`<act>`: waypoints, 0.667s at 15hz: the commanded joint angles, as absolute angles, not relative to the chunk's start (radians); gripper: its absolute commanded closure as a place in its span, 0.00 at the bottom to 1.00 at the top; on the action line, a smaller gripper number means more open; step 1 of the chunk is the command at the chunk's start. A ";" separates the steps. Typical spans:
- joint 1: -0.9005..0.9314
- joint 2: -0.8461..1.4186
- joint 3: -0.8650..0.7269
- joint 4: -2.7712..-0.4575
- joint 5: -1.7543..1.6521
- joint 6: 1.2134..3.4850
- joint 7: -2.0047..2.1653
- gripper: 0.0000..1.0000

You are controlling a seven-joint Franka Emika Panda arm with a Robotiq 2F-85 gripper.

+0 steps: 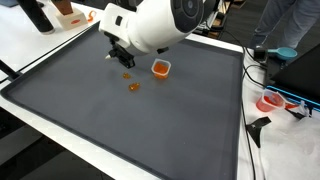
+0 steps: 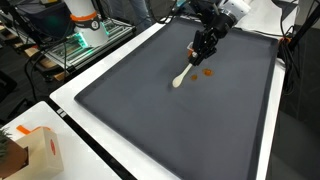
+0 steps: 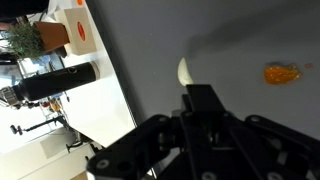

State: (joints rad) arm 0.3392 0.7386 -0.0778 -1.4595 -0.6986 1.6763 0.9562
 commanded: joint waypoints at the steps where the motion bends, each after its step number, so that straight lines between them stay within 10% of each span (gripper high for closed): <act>1: 0.314 0.750 -0.054 -1.434 -0.695 1.668 0.886 0.97; 10: 0.248 0.702 -0.021 -1.412 -0.573 1.701 0.660 0.97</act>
State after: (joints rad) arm 0.2874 0.7308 -0.0478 -1.4083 -0.6390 1.6815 0.7429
